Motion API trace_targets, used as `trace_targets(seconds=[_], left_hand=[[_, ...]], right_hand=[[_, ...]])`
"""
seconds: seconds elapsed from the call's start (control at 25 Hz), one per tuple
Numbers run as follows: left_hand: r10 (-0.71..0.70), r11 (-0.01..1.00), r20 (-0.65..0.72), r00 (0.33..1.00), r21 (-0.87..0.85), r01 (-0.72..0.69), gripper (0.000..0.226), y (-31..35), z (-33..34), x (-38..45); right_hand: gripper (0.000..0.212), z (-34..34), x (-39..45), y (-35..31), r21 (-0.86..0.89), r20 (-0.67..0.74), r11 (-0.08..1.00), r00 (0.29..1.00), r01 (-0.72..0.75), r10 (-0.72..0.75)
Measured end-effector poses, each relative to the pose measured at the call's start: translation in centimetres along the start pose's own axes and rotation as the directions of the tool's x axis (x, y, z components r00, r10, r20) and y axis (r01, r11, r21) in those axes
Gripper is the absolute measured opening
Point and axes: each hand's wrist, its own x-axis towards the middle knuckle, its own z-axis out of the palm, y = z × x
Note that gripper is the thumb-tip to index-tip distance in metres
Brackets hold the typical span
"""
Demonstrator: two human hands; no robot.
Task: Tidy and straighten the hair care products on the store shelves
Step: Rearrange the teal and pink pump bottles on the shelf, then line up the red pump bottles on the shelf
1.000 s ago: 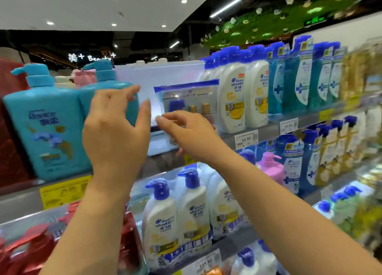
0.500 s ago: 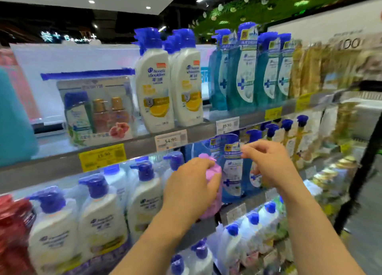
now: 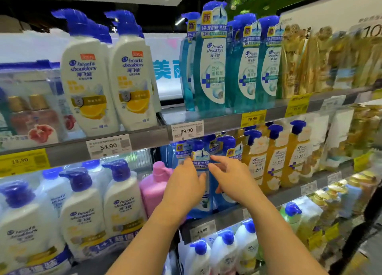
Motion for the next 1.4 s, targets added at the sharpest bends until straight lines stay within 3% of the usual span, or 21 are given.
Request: trace_targets(seconds=[0.24, 0.36, 0.64, 0.84, 1.0, 1.16, 1.4], left_hand=[[-0.018, 0.984, -0.132, 0.991, 0.173, 0.041, 0.037, 0.4, -0.1, -0.1], [-0.015, 0.982, -0.156, 0.988, 0.182, 0.044, 0.037, 0.6, -0.4, -0.3], [-0.053, 0.998, -0.14, 0.989, 0.036, 0.058, 0.038, -0.3, -1.4, -0.7], [-0.088, 0.99, -0.245, 0.965, -0.127, 0.058, 0.042, -1.1, -3.2, -2.0], [-0.096, 0.976, -0.299, 0.949, -0.216, 0.031, 0.027, -2.6, -6.3, -4.9], [-0.208, 0.952, -0.347, 0.915, -0.285, 0.108, 0.024, -7.1, -12.2, -9.9], [-0.298, 0.95, -0.436, 0.849, -0.226, 0.217, 0.02, -14.7, -20.7, -20.8]], right_hand=[[0.024, -1.2, 0.6, -0.1, -0.04, 0.113, 0.994, 0.989, 0.103, -0.098], [0.019, -1.4, 0.8, -0.1, -0.091, 0.113, 0.989, 0.988, 0.114, -0.104], [0.042, -1.3, 0.4, -0.8, -0.065, -0.104, 0.993, 0.989, 0.1, -0.106], [0.027, -2.0, -1.5, -3.4, 0.041, -0.214, 0.982, 0.962, 0.185, -0.172], [0.01, -0.6, -3.5, -6.3, 0.183, -0.139, 0.953, 0.966, 0.242, -0.219], [0.011, 4.5, -5.4, -11.6, 0.286, -0.001, 0.913, 0.952, 0.292, -0.305], [0.011, 14.5, -11.3, -19.8, 0.341, 0.248, 0.873, 0.862, 0.35, -0.442]])
